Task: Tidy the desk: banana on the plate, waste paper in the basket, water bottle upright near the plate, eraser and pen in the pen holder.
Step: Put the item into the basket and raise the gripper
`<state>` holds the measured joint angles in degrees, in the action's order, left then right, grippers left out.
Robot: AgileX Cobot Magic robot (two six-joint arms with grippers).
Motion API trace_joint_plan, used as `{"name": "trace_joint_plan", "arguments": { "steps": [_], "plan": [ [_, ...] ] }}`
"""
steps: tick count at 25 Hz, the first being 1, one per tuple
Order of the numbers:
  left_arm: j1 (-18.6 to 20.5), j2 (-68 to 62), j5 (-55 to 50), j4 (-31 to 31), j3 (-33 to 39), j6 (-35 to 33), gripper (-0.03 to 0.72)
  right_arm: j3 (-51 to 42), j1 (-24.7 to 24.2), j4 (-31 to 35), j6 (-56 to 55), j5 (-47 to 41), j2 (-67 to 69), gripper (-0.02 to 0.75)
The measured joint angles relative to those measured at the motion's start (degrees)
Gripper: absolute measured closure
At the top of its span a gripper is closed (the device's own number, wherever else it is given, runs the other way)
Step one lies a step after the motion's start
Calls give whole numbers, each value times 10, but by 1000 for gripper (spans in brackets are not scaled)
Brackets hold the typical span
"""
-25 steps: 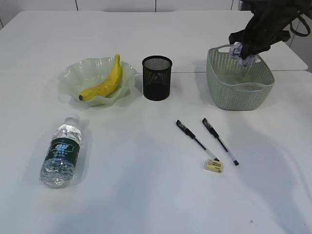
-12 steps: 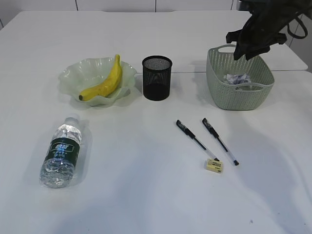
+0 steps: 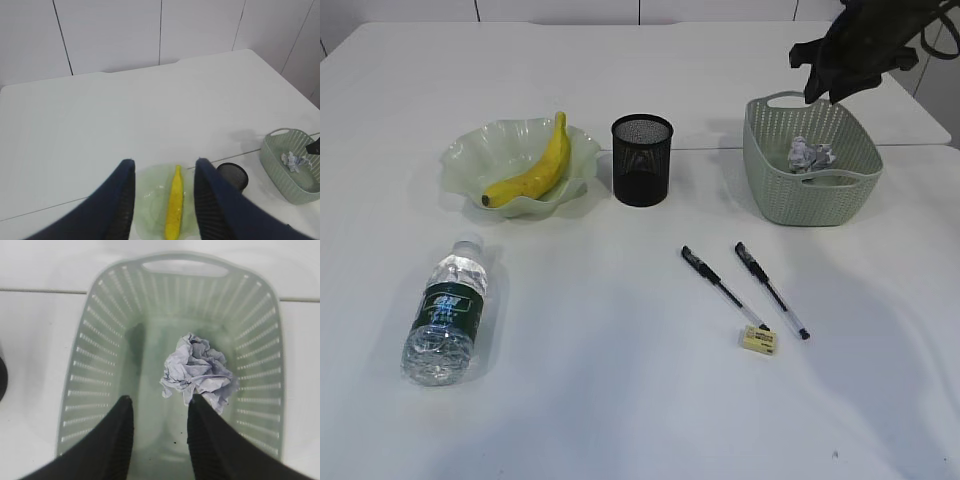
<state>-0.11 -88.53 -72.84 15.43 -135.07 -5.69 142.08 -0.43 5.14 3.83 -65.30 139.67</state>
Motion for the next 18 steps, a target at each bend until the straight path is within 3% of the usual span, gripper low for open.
{"name": "trace_joint_plan", "arguments": {
  "steps": [18],
  "plan": [
    [0,5,0,44,0,-16,412,0,0,-24,7,-59,-90,465]
  ]
}}
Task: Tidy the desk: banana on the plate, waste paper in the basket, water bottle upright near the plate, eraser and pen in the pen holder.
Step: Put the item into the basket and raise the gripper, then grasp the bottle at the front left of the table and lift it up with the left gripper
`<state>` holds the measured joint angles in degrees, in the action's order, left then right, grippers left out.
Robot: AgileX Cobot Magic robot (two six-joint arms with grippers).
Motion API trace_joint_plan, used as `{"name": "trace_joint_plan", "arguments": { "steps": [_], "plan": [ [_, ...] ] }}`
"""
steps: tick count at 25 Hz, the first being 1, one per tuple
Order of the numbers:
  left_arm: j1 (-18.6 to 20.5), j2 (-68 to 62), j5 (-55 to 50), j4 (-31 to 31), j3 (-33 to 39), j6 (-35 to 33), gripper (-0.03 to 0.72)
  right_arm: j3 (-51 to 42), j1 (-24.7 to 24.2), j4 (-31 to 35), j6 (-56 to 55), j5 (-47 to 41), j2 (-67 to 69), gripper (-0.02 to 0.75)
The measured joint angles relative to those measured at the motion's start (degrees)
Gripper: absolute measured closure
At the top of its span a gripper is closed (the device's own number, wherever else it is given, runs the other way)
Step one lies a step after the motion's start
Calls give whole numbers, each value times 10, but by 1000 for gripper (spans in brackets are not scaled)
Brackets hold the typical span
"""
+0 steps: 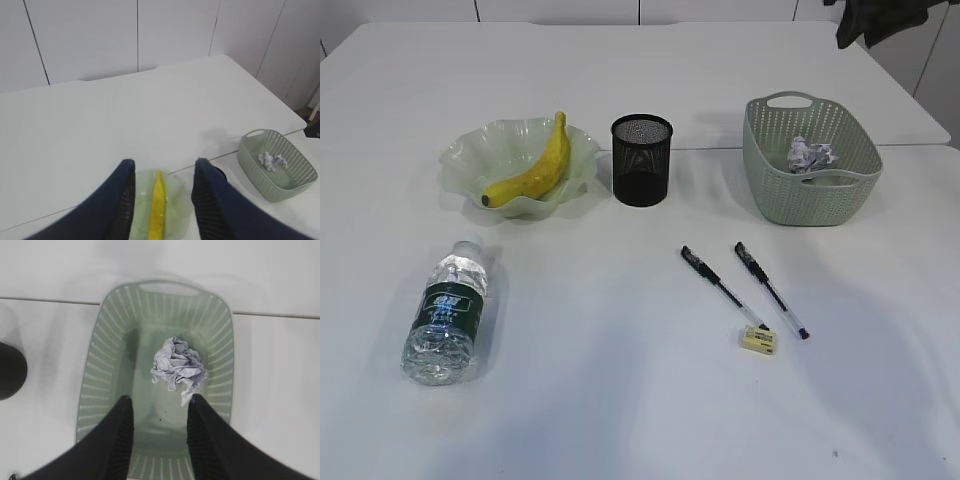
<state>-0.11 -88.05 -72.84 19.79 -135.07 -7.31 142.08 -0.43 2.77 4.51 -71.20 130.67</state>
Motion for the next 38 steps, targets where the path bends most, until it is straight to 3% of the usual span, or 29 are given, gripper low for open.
{"name": "trace_joint_plan", "arguments": {
  "steps": [25,38],
  "plan": [
    [0,63,46,21,0,-16,412,-2,0,-20,1,-16,-268,470],
    [0,63,18,20,0,-16,412,-179,0,-61,4,-19,-399,471]
  ]
}}
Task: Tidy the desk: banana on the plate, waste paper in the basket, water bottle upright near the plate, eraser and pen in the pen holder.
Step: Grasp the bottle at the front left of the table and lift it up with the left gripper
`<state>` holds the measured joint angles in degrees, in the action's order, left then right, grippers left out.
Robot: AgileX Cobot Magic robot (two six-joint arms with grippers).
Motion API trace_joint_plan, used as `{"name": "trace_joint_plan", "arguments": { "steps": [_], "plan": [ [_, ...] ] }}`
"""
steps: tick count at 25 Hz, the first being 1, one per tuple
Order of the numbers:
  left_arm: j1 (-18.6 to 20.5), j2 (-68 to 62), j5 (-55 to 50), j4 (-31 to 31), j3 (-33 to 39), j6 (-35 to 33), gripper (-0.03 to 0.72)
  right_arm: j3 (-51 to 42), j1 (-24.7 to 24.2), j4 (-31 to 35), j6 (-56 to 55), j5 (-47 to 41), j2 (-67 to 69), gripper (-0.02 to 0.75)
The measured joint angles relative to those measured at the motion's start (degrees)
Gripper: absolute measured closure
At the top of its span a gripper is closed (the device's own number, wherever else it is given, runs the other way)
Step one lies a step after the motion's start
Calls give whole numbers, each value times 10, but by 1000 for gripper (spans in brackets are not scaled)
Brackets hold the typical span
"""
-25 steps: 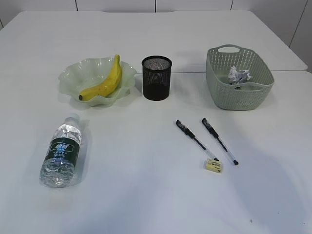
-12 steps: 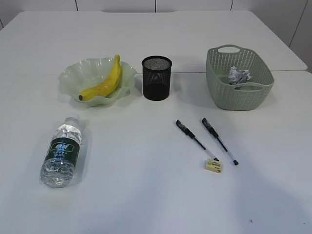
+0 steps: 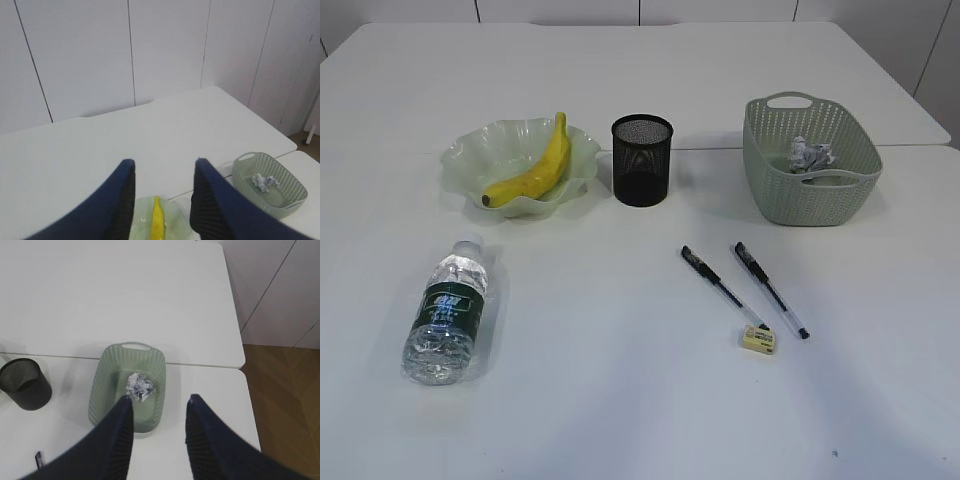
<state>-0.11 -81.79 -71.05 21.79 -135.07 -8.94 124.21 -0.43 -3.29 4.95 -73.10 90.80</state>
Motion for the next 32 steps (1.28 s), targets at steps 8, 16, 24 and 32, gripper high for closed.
{"name": "trace_joint_plan", "arguments": {
  "steps": [8,16,24,32],
  "plan": [
    [0,4,-20,-3,0,-16,412,-68,0,0,3,0,-64,471],
    [0,39,39,-23,0,-64,412,-94,0,0,5,0,-93,471],
    [0,54,106,-104,0,-73,412,-95,0,0,5,0,-97,471],
    [0,32,123,-94,0,-74,414,-95,0,0,5,0,-98,471]
  ]
}}
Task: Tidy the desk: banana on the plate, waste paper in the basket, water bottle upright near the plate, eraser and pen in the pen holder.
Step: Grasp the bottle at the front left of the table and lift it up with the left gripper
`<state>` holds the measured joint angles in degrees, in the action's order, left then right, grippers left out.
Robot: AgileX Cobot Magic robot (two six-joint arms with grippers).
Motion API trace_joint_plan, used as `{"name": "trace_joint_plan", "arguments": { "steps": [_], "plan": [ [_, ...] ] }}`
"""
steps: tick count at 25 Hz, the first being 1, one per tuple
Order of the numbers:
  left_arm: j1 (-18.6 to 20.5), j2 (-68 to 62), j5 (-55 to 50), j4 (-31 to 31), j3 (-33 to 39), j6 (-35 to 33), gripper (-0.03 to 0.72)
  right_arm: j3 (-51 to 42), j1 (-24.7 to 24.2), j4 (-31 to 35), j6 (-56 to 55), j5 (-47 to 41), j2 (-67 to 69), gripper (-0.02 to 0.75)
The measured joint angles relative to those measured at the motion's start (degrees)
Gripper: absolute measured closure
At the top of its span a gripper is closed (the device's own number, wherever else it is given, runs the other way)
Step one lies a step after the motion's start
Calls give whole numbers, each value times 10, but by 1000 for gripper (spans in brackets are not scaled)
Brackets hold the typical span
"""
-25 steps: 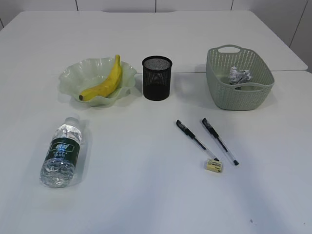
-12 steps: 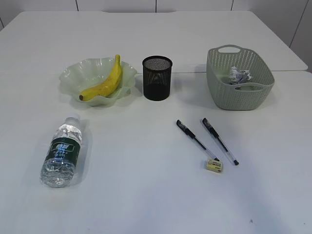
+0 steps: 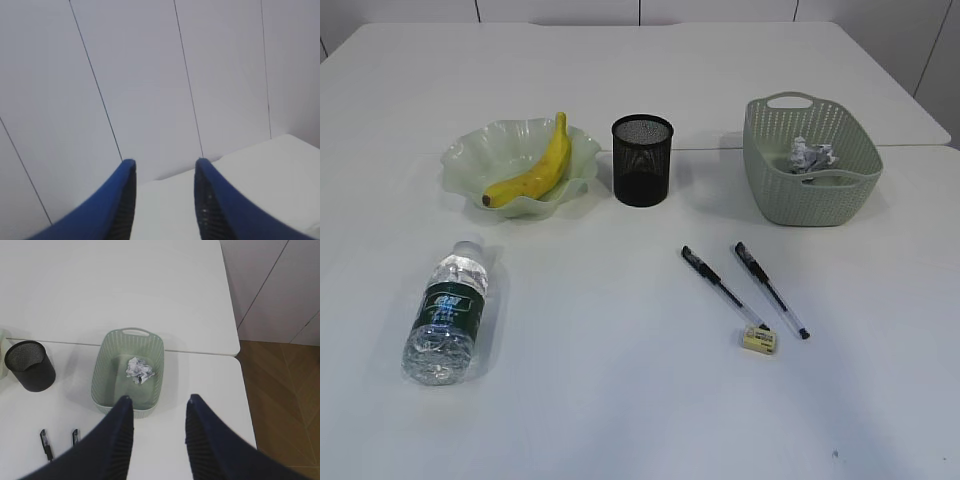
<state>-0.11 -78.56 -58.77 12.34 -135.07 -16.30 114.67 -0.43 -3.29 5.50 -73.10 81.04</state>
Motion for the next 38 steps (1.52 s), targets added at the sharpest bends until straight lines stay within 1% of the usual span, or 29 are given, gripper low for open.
{"name": "trace_joint_plan", "arguments": {
  "steps": [3,8,10,12,17,19,23,26,31,34,38],
  "plan": [
    [0,0,20,12,0,0,417,0,0,0,0,0,0,471],
    [0,0,41,16,0,5,416,0,0,0,0,0,-1,471],
    [0,1,44,16,0,19,400,0,0,0,0,0,-1,472],
    [0,4,46,17,0,27,354,0,0,0,0,0,-1,473],
    [0,7,84,9,0,40,169,0,0,0,1,0,-1,474],
    [0,7,90,-4,0,53,137,0,0,0,1,0,-1,474],
    [0,7,87,-31,0,67,120,0,0,0,1,0,-1,475],
    [0,4,66,-67,0,101,118,0,0,0,1,0,-1,475],
    [0,-17,-10,-123,0,152,118,0,0,0,1,0,-1,475],
    [0,-36,-55,-123,0,158,118,0,0,0,1,0,-1,475],
    [0,-57,-102,-106,0,163,117,0,0,0,1,0,-1,475]
  ]
}}
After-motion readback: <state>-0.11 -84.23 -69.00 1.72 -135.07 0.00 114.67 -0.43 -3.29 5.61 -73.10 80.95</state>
